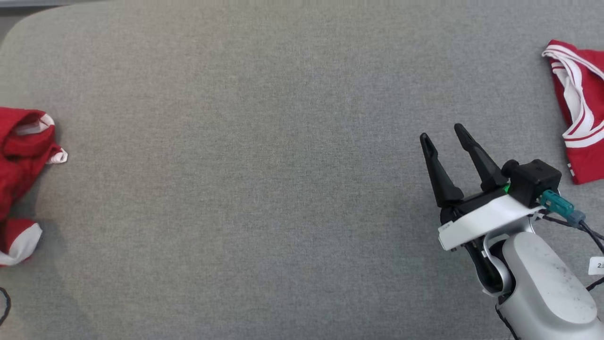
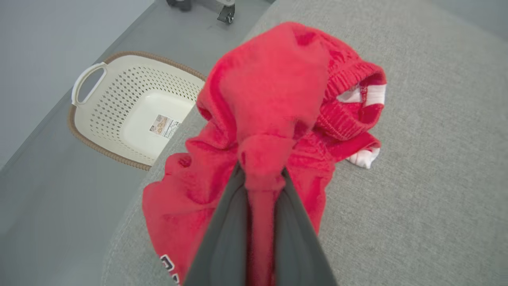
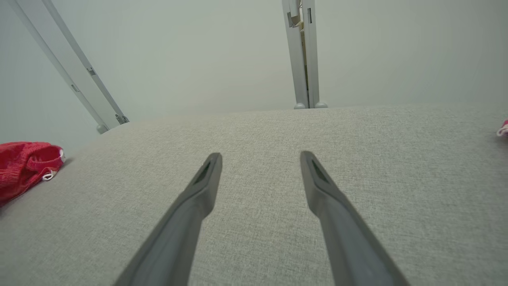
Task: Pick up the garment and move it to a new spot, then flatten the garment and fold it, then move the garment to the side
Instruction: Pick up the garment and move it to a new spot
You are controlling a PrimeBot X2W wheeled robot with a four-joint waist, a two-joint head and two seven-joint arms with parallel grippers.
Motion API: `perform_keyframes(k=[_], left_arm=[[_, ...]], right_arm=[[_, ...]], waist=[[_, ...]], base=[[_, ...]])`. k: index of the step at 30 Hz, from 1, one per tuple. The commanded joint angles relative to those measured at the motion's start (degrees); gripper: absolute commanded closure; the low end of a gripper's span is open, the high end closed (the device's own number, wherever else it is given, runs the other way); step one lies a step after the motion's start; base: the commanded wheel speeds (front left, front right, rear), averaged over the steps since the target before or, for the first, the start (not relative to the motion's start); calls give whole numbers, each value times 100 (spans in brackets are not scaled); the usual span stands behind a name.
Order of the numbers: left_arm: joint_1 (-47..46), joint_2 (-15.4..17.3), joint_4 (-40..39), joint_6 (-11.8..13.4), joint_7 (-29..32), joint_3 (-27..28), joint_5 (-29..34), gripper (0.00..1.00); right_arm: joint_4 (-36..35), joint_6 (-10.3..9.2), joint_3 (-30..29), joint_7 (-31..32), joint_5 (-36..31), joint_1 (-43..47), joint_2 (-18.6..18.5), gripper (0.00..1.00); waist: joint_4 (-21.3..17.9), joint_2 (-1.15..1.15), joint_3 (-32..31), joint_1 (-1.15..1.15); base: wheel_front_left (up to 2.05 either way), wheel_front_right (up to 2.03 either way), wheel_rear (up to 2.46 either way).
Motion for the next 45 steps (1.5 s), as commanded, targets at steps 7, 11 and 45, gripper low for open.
perform_keyframes(k=[7,11,45], left_arm=[[-132,142,-954,-28,-5,-779,-36,100],[11,175,-1726,-29,143,-1196,-244,100],[1087,-2333,-2552,122,-2177,-4041,408,100]], right_arm=[[75,-1,-93,-14,67,332,187,0],[99,-1,-159,-14,75,509,257,0],[-59,0,-364,-14,94,666,206,0]], waist=[[-12,0,-896,0],[-105,0,-1218,0],[-1412,0,-1086,0]], base=[[0,0,0],[0,0,0],[0,0,0]])
